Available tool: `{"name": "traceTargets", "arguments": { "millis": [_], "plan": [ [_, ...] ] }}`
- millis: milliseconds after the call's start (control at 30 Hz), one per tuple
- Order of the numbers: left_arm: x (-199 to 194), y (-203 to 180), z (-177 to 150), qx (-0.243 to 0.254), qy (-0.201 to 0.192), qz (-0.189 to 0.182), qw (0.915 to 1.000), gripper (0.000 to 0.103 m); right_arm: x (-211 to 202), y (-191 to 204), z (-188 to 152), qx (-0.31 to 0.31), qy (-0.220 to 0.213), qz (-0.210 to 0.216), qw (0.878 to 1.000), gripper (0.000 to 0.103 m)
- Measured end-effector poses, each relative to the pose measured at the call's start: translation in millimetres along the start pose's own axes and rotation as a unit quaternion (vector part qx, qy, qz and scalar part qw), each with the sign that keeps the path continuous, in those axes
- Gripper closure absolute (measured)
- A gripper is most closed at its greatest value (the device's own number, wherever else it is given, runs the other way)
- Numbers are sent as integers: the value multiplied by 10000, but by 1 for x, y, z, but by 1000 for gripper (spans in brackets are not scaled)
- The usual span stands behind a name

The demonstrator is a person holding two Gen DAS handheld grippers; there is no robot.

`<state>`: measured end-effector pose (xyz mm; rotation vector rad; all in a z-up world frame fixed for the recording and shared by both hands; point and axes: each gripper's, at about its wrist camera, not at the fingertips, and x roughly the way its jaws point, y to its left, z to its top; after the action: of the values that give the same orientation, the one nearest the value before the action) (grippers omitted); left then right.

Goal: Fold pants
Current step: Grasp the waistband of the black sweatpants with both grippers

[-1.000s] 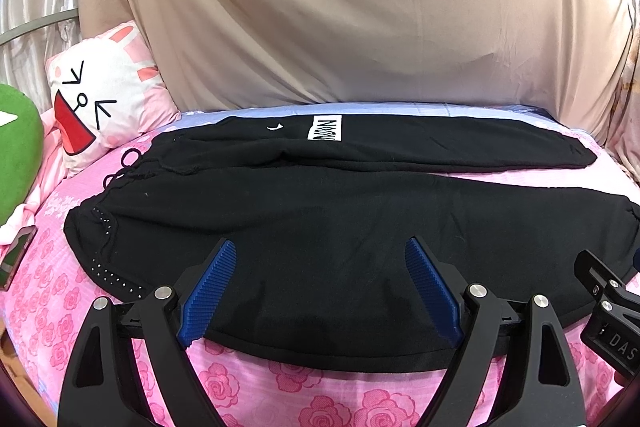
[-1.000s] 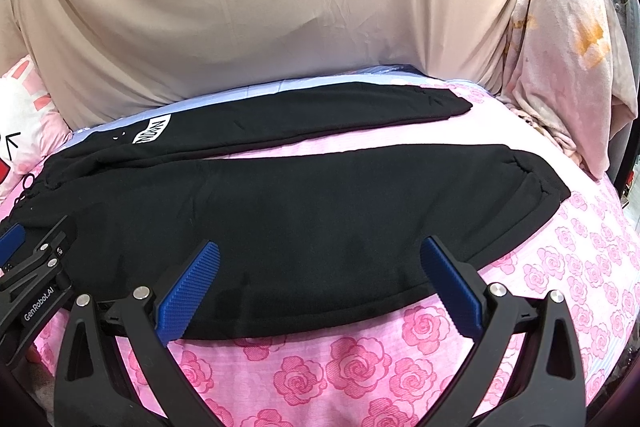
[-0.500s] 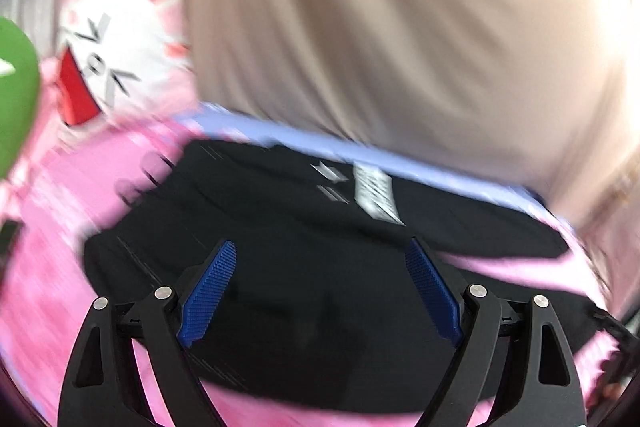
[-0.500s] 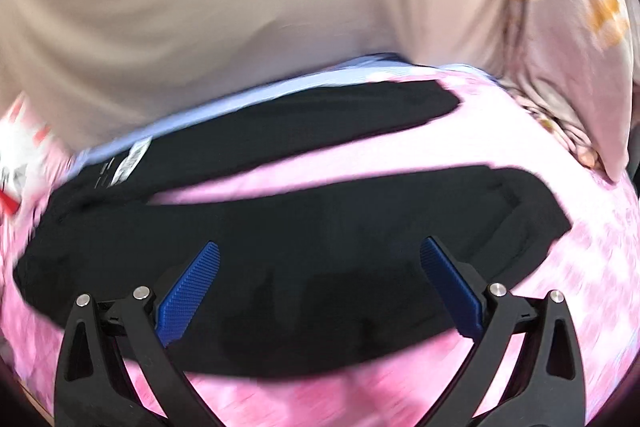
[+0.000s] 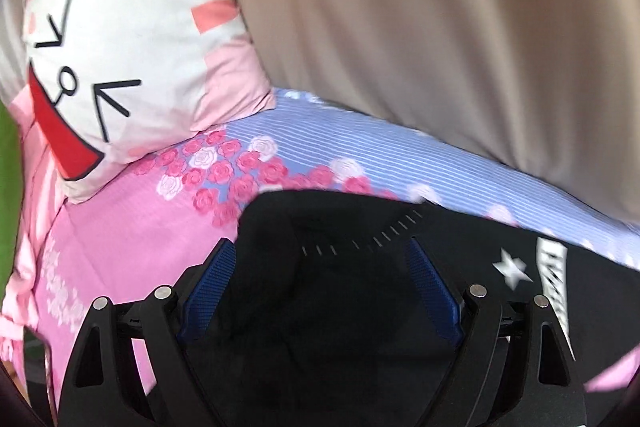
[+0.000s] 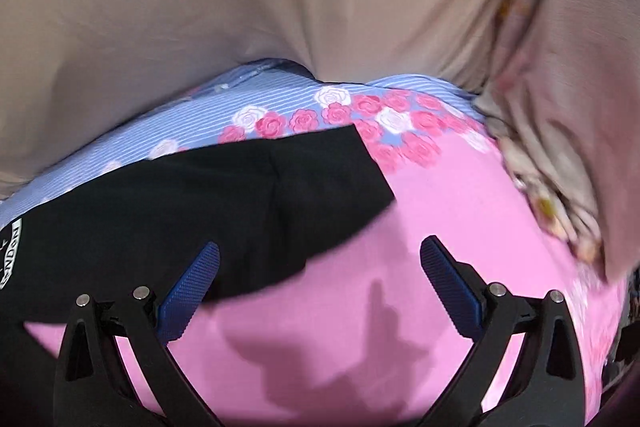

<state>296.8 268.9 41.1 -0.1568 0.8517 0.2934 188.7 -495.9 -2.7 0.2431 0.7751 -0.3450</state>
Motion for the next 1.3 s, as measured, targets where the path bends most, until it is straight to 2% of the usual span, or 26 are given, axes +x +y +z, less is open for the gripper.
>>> {"name": "traceTargets", "arguments": {
  "millis": [133,267,367,400,433,467,500,533,567,667,867,1000,1133,1233,1300],
  "plan": [
    [45,17,22,-413,196,142,9989,19,34,-5,23,259,250,155,9992,5],
    [85,27,29,-644,649,250,9955,19,70,-8,34,617,599,315,9958,5],
    [116,37,25,-868,1123,101,9898,20,76,2,34,421,419,212,9980,5],
    [120,38,24,-884,1066,94,9903,26,76,6,33,346,358,308,9983,7],
    [118,35,24,-767,926,45,9927,38,75,12,32,216,278,302,9989,21],
    [117,31,25,-600,886,-15,9943,64,74,16,31,107,253,217,9994,34],
    [114,28,25,-531,884,-49,9947,79,72,19,31,7,232,266,9994,45],
    [109,26,25,-479,857,-100,9951,84,68,21,31,-43,212,359,9991,72],
    [102,24,25,-433,802,-153,9957,91,62,20,31,-21,200,518,9985,85],
    [70,18,26,-340,468,-275,9979,94,30,20,29,-99,-126,634,9979,88],
    [-48,23,22,-172,-315,-852,9957,94,-70,16,15,-314,-919,1085,9893,89],
    [-137,43,-13,107,-692,-1043,9921,94,-140,-2,-13,-562,-1366,1256,9810,89],
    [-186,68,-69,274,-693,-966,9925,94,-178,-28,-65,-730,-1439,1115,9806,89],
    [-182,92,-114,147,-439,-846,9953,92,-181,-54,-110,-681,-1162,1020,9856,89],
    [-172,107,-150,-34,-209,-777,9968,83,-172,-69,-140,-628,-866,946,9898,88]
  ]
}}
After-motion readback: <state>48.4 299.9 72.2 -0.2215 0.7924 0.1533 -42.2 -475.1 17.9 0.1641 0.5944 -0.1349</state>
